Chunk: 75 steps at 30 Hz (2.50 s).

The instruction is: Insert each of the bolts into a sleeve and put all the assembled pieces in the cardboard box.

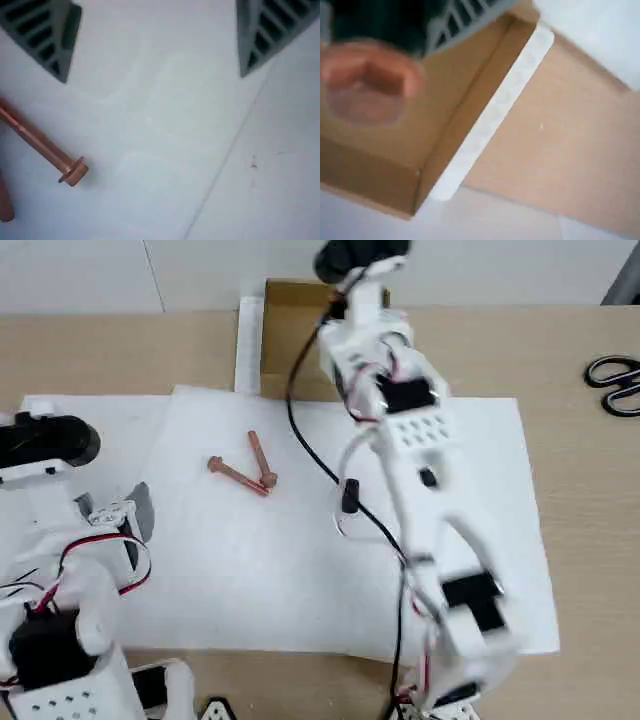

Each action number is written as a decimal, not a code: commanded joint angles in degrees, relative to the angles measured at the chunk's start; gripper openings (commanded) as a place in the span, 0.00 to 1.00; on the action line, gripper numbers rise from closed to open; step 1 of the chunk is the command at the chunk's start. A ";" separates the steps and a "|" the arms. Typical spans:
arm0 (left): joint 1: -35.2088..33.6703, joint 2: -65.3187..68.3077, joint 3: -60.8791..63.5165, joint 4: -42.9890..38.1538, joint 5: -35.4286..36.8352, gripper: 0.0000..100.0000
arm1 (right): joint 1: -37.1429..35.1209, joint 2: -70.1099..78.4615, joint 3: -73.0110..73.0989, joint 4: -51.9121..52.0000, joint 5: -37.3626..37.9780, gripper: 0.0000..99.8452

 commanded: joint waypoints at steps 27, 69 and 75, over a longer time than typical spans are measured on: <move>-2.02 -0.35 0.48 0.00 -2.73 0.21 | -6.37 51.30 -62.24 3.91 0.09 0.20; -2.02 -0.35 0.57 4.48 -2.73 0.21 | 20.00 19.38 -68.22 69.32 0.18 0.20; -2.11 -0.35 0.48 4.57 -2.73 0.21 | 19.82 4.97 -37.63 68.70 0.18 0.20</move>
